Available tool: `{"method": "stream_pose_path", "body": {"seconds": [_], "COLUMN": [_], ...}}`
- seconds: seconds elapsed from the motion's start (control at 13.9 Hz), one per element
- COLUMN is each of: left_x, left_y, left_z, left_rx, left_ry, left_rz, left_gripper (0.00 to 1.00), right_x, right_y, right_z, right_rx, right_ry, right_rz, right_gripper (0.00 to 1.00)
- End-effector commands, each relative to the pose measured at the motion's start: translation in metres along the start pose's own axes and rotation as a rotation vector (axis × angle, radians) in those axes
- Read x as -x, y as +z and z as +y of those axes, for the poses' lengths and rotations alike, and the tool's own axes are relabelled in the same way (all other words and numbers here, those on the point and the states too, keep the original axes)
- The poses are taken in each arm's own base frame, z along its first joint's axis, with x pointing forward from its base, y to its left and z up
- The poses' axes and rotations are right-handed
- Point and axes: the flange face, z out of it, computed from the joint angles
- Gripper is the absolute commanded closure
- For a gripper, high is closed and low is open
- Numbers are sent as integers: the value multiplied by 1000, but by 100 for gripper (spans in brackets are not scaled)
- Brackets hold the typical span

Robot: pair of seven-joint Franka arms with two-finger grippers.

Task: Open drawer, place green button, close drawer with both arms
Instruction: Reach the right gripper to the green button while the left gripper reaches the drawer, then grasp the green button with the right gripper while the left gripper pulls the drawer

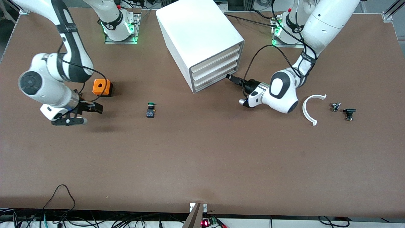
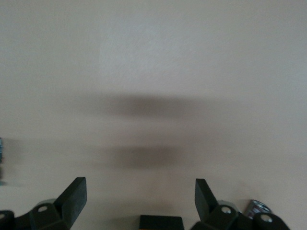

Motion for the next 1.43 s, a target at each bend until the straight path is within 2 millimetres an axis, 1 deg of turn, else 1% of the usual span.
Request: {"method": "stream_pose_path", "body": {"seconds": [0.0,0.14,0.22,0.29,0.36,0.43,0.5,0.57,0.65,0.72,0.86,1.08,1.15,1.22,1.29,1.36], "left_x": [18,25,26,26,25,24,23,21,20,15,3,-12,-14,-16,-14,-11], "left_y": [20,37,47,53,56,56,55,52,46,32,-13,-62,-76,-93,-107,-122], "left_z": [-6,-11,-10,-10,-9,-9,-9,-9,-9,-9,-20,-18,-18,-20,-20,-18], "left_rx": [18,16,4,-8,-24,-32,-37,-41,-45,-51,-73,-75,-74,-64,-62,-57], "left_ry": [-7,-26,-24,-25,-23,-29,-29,-28,-28,-32,-42,-31,-30,-35,-21,-15], "left_rz": [-15,-20,-15,0,16,26,34,48,70,112,241,345,370,400,425,451], "left_gripper": [14,15,17,26,36,48,63,96,100,100,100,100,100,74,1,0], "right_x": [5,3,1,-3,-7,-11,-13,-16,-18,-19,-19,-12,-9,-7,-4,-3], "right_y": [10,16,17,12,8,6,3,0,5,9,25,47,56,64,71,75], "right_z": [-17,-19,-36,-60,-78,-88,-105,-122,-137,-146,-174,-219,-226,-230,-237,-238], "right_rx": [-18,-14,-23,-35,-45,-52,-59,-67,-70,-72,-73,-74,-71,-68,-66,-67], "right_ry": [-24,-85,-138,-175,-188,-149,-112,-95,-85,-54,-1,37,43,45,34,36], "right_rz": [-3,-10,-9,7,20,27,33,43,38,32,12,17,5,-7,-18,-20], "right_gripper": [0,0,0,0,0,0,0,0,0,0,0,0,0,0,0,0]}}
